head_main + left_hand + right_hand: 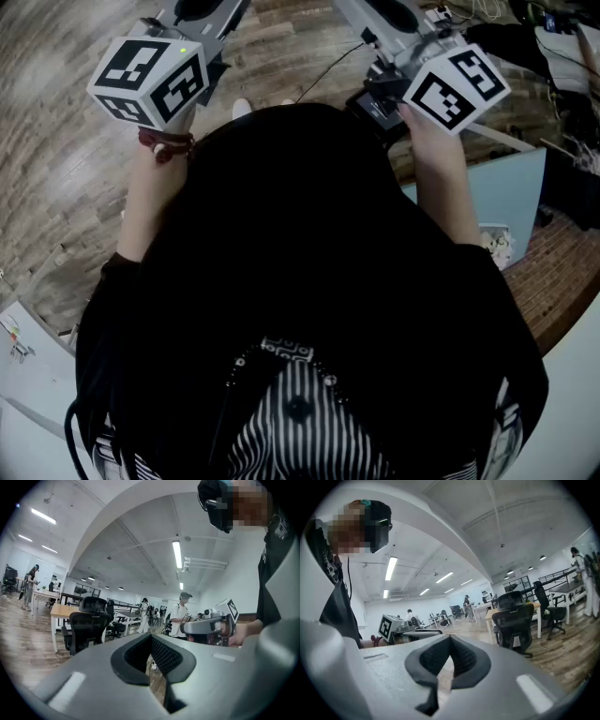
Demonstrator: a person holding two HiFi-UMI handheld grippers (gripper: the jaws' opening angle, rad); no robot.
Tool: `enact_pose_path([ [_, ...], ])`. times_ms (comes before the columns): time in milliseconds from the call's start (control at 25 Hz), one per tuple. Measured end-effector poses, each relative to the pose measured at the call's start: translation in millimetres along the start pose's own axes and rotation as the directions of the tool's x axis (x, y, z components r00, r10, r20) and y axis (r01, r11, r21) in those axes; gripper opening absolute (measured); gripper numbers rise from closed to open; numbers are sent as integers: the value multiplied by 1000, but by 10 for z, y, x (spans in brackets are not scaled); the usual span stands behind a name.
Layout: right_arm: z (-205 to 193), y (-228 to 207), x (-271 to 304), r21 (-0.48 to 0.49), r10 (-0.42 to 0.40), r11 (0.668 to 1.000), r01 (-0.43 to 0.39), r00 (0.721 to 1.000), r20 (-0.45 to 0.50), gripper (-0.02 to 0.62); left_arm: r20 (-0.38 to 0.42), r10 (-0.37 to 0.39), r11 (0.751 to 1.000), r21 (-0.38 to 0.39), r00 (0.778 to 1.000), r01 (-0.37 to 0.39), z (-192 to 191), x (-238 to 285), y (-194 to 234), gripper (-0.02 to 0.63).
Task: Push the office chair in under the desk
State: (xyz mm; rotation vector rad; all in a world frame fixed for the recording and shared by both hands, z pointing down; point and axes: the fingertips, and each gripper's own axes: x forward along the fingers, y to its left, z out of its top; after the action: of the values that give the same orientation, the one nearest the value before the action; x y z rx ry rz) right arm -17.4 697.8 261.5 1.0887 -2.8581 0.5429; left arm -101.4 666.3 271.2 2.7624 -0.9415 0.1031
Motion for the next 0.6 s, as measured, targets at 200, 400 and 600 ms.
enact_pose_path([
  [200,18,8,-13,-34,-4,999,3,1000,-18,-2,-2,-18,1000,-1,1000,18,7,55,-108,5],
  [400,79,68,-33,-44,27,999,-27,1000,-13,-2,-4,-8,1000,7,1000,8,24,19,-109,5],
  [600,147,-112,-299,-22,-4,1000,5,1000,15,-2,-22,17,1000,24,1000,-17,47,203,-298,5],
])
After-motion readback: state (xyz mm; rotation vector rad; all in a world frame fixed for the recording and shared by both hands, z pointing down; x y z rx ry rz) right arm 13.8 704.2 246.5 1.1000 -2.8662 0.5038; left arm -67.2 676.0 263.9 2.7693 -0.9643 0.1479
